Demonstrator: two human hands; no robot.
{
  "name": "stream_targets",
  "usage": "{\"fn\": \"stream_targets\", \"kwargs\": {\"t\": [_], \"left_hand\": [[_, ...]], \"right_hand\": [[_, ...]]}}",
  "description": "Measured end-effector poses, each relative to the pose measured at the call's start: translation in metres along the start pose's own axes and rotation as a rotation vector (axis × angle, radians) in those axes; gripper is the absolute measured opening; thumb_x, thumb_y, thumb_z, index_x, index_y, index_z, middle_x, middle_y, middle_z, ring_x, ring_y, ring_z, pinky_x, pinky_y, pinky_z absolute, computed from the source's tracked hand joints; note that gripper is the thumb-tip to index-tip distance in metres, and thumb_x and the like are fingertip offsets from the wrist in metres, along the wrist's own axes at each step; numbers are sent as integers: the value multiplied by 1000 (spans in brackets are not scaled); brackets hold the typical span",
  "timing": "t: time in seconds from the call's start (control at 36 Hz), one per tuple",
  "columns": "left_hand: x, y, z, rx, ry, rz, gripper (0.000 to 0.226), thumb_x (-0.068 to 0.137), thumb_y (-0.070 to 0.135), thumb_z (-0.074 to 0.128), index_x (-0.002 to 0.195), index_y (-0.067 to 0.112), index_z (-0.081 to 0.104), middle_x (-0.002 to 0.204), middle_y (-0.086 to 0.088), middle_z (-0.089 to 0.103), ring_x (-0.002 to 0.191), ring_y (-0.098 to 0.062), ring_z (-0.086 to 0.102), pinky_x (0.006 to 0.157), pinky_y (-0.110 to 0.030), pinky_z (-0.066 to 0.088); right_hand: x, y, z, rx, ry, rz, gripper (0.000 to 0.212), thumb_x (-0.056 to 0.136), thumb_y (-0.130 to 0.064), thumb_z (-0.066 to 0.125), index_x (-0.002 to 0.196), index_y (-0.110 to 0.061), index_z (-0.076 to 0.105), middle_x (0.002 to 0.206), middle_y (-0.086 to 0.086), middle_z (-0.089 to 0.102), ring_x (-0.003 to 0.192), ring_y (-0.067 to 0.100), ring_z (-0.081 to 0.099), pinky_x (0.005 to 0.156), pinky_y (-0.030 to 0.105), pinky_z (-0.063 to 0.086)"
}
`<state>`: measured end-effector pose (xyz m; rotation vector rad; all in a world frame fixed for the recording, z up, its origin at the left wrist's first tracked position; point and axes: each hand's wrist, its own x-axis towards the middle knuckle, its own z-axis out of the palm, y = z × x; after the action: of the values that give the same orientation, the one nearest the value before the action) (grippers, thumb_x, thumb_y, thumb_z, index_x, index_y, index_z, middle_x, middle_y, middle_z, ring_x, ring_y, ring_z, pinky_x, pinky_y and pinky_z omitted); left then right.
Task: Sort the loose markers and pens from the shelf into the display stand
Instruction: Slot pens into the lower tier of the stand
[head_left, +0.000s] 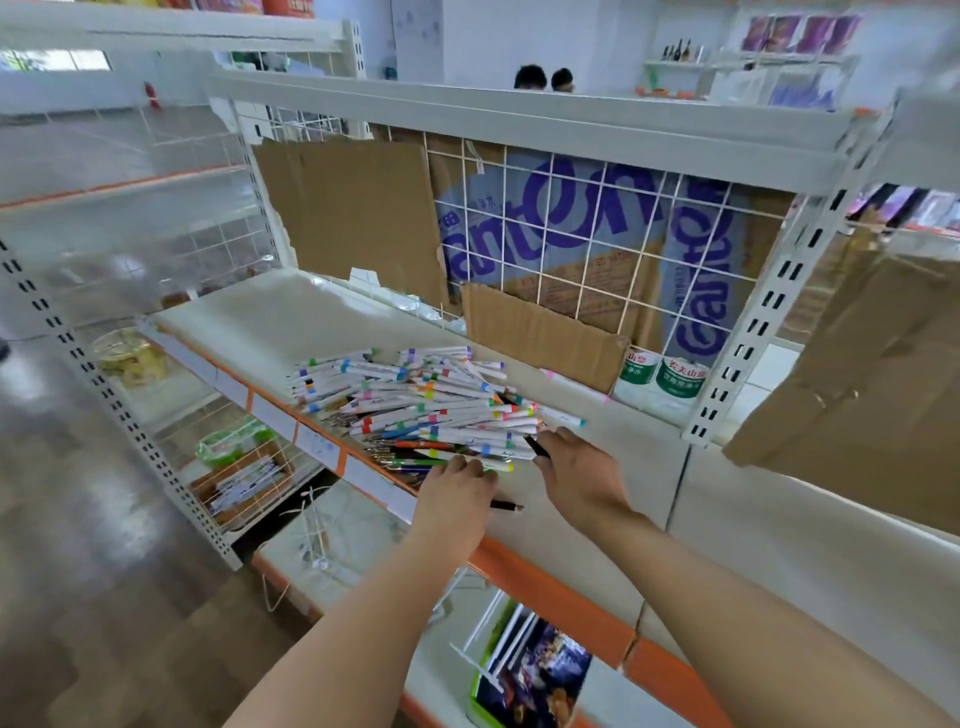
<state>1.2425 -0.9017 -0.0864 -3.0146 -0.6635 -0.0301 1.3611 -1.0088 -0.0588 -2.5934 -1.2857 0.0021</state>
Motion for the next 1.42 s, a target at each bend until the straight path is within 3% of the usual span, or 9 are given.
{"fn": "stream_targets", "kwargs": {"t": [0.11,0.25,0.33,0.5,0.72,0.89,1.06,1.22,1.42], "left_hand": [[0,-3,2,-120,48,-65,49,92,4,43,139,14,34,135,-6,47,127,-26,40,97,-34,36],[0,-2,-2,-353,198,-98,27,95,11,44,122,15,47,119,-3,55,113,-23,46,79,-32,41],[0,4,-11,-463,248,-127,21,99,18,40,118,15,49,114,-1,54,108,-20,46,72,-33,42],[2,24,-21,-733,308,-168,15,98,12,39,108,13,50,106,-4,54,96,-27,51,63,-36,36],[-2,71,-32,-799,293,-68,13,99,16,39,107,15,49,102,-4,55,84,-21,48,65,-36,38],[-14,127,-38,-875,323,65,12,97,11,43,106,9,51,101,-7,57,81,-21,47,64,-32,33],[-44,204,-46,-921,324,163,14,95,10,48,105,2,53,99,-16,59,87,-36,56,64,-32,32],[-80,291,-54,-933,307,225,13,96,12,49,103,3,54,92,-15,60,82,-37,56,63,-37,37],[-122,386,-66,-987,314,323,11,95,11,49,98,3,57,91,-15,62,83,-36,56,64,-38,38]], "right_hand": [[-4,4,-1,17,64,4,33,101,-28,38,130,-18,47,121,1,53,104,26,56,72,31,42],[-15,6,-4,84,156,56,22,100,-27,40,109,-11,51,101,6,61,86,31,59,60,30,34],[-24,7,-7,83,177,117,25,101,-29,37,111,-8,49,92,10,65,79,35,60,57,31,33],[-52,16,-19,142,238,226,26,102,-24,37,116,-5,48,95,14,65,82,36,61,56,32,29],[-101,50,-45,177,405,441,23,101,-23,37,113,-7,48,100,14,63,87,39,58,58,33,29],[-159,85,-62,177,510,573,21,101,-21,35,110,-7,48,93,13,62,81,39,58,59,33,27],[-242,125,-81,139,669,651,18,99,-21,45,98,-5,54,84,11,64,76,38,58,58,37,36],[-333,168,-106,98,750,712,15,95,-19,53,91,-6,58,81,9,63,71,35,59,56,32,29],[-422,227,-128,97,754,816,9,94,-21,57,93,-12,56,70,0,60,64,24,56,55,31,36]]}}
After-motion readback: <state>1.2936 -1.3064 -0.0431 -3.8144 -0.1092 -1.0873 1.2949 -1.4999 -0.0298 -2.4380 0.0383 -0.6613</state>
